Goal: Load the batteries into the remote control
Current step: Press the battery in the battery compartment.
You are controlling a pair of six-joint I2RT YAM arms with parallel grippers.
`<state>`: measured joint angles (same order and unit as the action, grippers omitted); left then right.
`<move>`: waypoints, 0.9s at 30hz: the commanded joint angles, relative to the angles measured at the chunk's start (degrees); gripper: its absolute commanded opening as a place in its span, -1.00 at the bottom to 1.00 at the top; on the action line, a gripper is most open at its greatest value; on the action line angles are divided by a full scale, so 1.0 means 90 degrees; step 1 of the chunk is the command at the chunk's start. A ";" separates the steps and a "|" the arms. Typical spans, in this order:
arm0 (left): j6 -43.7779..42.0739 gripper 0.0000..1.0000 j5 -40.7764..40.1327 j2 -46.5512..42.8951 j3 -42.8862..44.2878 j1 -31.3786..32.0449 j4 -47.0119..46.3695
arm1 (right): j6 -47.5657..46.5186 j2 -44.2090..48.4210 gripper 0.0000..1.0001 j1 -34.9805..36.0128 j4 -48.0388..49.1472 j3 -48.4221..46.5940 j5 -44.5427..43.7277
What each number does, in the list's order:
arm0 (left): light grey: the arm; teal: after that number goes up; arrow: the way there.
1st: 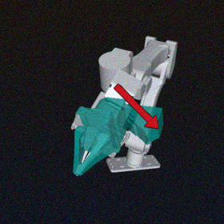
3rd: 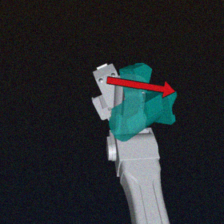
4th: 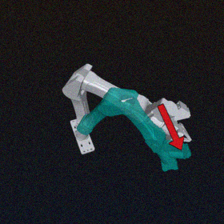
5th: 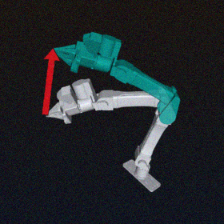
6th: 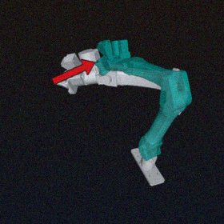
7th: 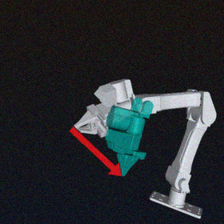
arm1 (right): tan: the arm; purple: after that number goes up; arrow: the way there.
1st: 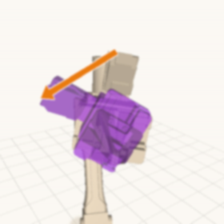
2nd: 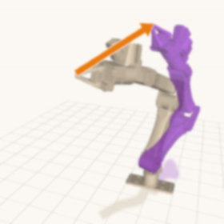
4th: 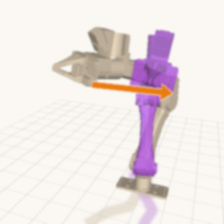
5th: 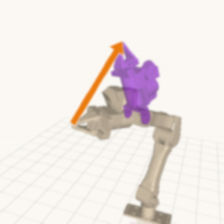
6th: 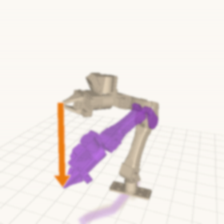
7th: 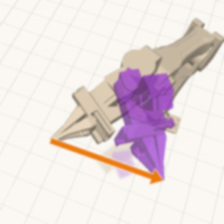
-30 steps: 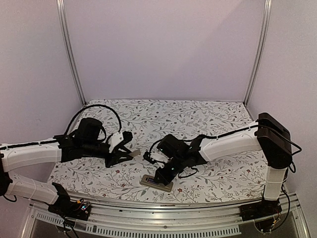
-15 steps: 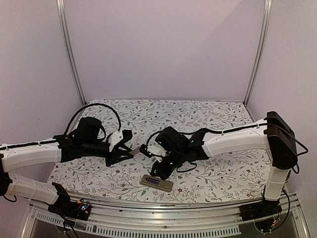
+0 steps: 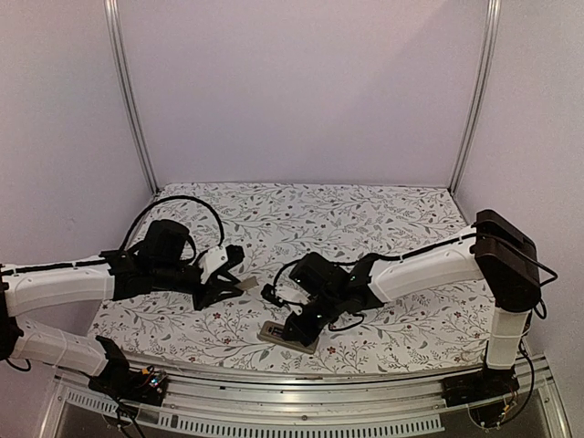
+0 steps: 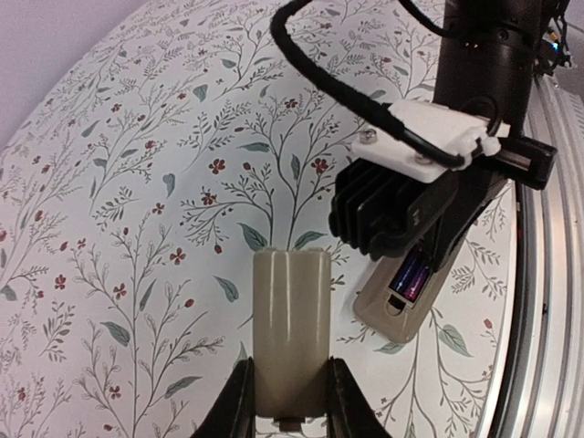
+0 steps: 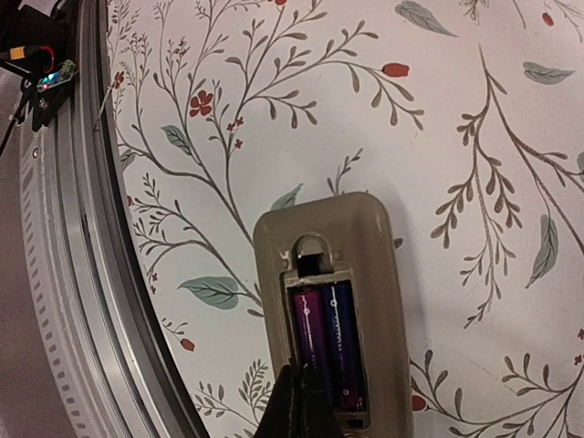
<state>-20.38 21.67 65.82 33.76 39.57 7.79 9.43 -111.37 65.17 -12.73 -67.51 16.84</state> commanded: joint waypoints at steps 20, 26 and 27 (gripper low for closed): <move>-0.1133 -0.77 -0.0288 0.0425 0.0012 0.0685 -0.0005 | 0.0782 0.2003 -0.90 -0.0520 0.0294 0.0917 -0.0375; -0.1809 -0.78 -0.0298 0.1135 0.0299 0.1400 0.0143 | 0.1748 0.2909 0.20 -0.0629 0.0518 0.2417 -0.0529; -0.1874 -0.78 -0.0276 0.1284 0.0382 0.1455 0.0192 | 0.1665 0.3071 0.36 -0.0617 0.0769 0.2746 -0.0350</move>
<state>-32.34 19.07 73.84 34.35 50.61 7.53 19.92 -87.11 59.02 -8.45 -50.57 12.95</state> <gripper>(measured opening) 0.214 0.564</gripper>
